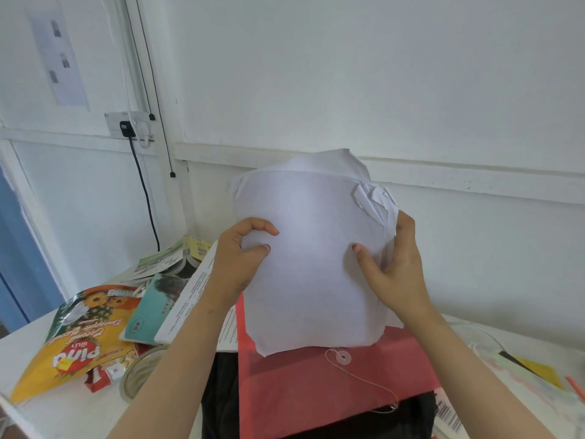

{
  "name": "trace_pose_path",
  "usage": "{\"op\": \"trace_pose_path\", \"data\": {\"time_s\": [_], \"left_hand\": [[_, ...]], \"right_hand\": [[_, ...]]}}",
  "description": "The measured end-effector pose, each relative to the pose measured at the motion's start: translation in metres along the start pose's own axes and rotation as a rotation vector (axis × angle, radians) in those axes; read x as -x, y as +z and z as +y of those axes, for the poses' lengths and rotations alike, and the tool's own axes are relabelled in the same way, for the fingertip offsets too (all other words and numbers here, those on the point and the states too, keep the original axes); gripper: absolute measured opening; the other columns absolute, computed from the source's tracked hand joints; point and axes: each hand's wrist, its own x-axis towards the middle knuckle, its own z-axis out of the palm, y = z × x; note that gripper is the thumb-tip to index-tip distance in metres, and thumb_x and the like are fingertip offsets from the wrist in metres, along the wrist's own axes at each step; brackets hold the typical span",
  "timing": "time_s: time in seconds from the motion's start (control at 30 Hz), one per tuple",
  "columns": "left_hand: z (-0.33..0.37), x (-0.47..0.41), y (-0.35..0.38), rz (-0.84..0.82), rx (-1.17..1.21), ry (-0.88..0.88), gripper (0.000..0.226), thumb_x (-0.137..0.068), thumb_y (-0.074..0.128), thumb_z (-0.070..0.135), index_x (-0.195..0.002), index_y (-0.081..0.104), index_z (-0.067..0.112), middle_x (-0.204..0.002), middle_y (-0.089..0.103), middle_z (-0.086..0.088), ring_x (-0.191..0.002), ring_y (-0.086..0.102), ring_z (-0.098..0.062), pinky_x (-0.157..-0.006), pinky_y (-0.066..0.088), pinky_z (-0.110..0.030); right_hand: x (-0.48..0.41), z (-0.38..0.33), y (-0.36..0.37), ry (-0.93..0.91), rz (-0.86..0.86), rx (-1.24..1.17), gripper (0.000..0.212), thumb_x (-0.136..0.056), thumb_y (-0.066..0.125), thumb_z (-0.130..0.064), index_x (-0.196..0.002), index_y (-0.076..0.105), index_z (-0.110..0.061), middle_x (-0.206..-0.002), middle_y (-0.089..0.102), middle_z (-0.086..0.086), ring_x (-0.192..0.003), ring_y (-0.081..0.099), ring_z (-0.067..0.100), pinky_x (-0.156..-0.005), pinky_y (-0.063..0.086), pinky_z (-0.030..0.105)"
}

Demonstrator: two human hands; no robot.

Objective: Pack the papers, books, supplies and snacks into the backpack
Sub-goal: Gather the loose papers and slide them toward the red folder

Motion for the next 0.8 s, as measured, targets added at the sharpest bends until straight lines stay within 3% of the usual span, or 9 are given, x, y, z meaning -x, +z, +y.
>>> {"op": "trace_pose_path", "data": {"time_s": [0.07,0.2,0.3,0.37,0.43,0.5,0.6,0.67,0.8], "left_hand": [[0.000,-0.001,0.000,-0.003,-0.005,-0.001,0.042,-0.075,0.052,-0.016,-0.073,0.064,0.024,-0.089,0.063,0.020,-0.081,0.056,0.012,-0.069,0.043,-0.005],[0.002,0.000,0.002,-0.004,-0.001,0.002,0.045,-0.074,0.052,-0.016,-0.073,0.066,0.027,-0.086,0.064,0.025,-0.086,0.057,0.009,-0.074,0.045,-0.011],[0.003,0.002,0.003,-0.025,-0.006,0.005,0.048,-0.075,0.052,-0.015,-0.071,0.068,0.031,-0.089,0.066,0.024,-0.090,0.057,0.008,-0.082,0.045,-0.015],[0.001,0.003,0.003,-0.045,-0.017,-0.012,0.050,-0.076,0.053,-0.012,-0.067,0.070,0.034,-0.089,0.067,0.022,-0.091,0.058,0.007,-0.086,0.043,-0.019],[-0.004,0.006,0.001,-0.071,-0.021,-0.037,0.048,-0.077,0.055,-0.010,-0.064,0.071,0.033,-0.088,0.068,0.018,-0.092,0.059,0.004,-0.087,0.042,-0.020],[-0.012,0.010,0.000,-0.107,-0.041,-0.074,0.045,-0.077,0.056,-0.010,-0.064,0.072,0.030,-0.090,0.069,0.014,-0.093,0.061,-0.003,-0.085,0.042,-0.020],[-0.024,0.021,0.003,-0.122,-0.079,-0.126,0.042,-0.077,0.055,-0.009,-0.065,0.072,0.028,-0.093,0.069,0.011,-0.090,0.061,-0.006,-0.073,0.043,-0.006],[-0.026,0.025,0.006,-0.073,-0.054,-0.140,0.043,-0.076,0.055,-0.011,-0.064,0.071,0.027,-0.091,0.069,0.013,-0.084,0.060,-0.004,-0.064,0.041,0.000],[-0.016,0.024,0.009,0.005,0.005,-0.080,0.045,-0.074,0.059,-0.012,-0.059,0.071,0.028,-0.086,0.070,0.008,-0.085,0.061,-0.002,-0.073,0.044,-0.005]], "right_hand": [[-0.003,0.000,0.000,-0.051,0.024,0.020,0.066,-0.080,0.064,-0.012,-0.129,0.028,-0.038,-0.126,0.027,-0.047,-0.107,0.041,-0.020,-0.088,0.034,0.001],[-0.007,0.001,-0.001,-0.084,0.071,0.063,0.089,-0.084,0.066,-0.004,-0.139,0.006,-0.040,-0.140,0.003,-0.048,-0.133,0.014,-0.018,-0.106,0.022,0.006],[-0.006,0.003,-0.002,-0.151,0.042,0.153,0.075,-0.086,0.063,-0.005,-0.140,0.019,-0.034,-0.138,0.032,-0.022,-0.121,0.034,-0.018,-0.095,0.028,0.000],[-0.003,0.007,-0.003,-0.121,-0.021,0.201,0.061,-0.088,0.059,-0.013,-0.135,0.032,-0.041,-0.119,0.049,-0.006,-0.088,0.052,-0.002,-0.077,0.035,0.000],[0.004,0.016,-0.004,-0.075,-0.086,0.223,0.053,-0.088,0.055,-0.017,-0.131,0.039,-0.046,-0.111,0.053,-0.015,-0.076,0.052,0.002,-0.075,0.036,0.001],[0.015,0.025,-0.003,-0.020,-0.168,0.205,0.051,-0.087,0.055,-0.018,-0.127,0.044,-0.047,-0.116,0.053,-0.030,-0.093,0.051,-0.011,-0.083,0.034,0.001],[0.032,0.031,0.001,0.031,-0.236,0.168,0.050,-0.084,0.056,-0.020,-0.125,0.047,-0.047,-0.126,0.048,-0.037,-0.115,0.048,-0.007,-0.096,0.035,0.009],[0.035,0.028,0.004,0.025,-0.207,0.160,0.048,-0.084,0.057,-0.020,-0.123,0.047,-0.046,-0.125,0.049,-0.037,-0.114,0.049,-0.005,-0.097,0.036,0.012],[0.032,0.012,0.007,-0.031,-0.094,0.099,0.040,-0.085,0.060,-0.015,-0.117,0.055,-0.038,-0.116,0.054,-0.035,-0.110,0.052,-0.006,-0.093,0.038,0.009]]}}
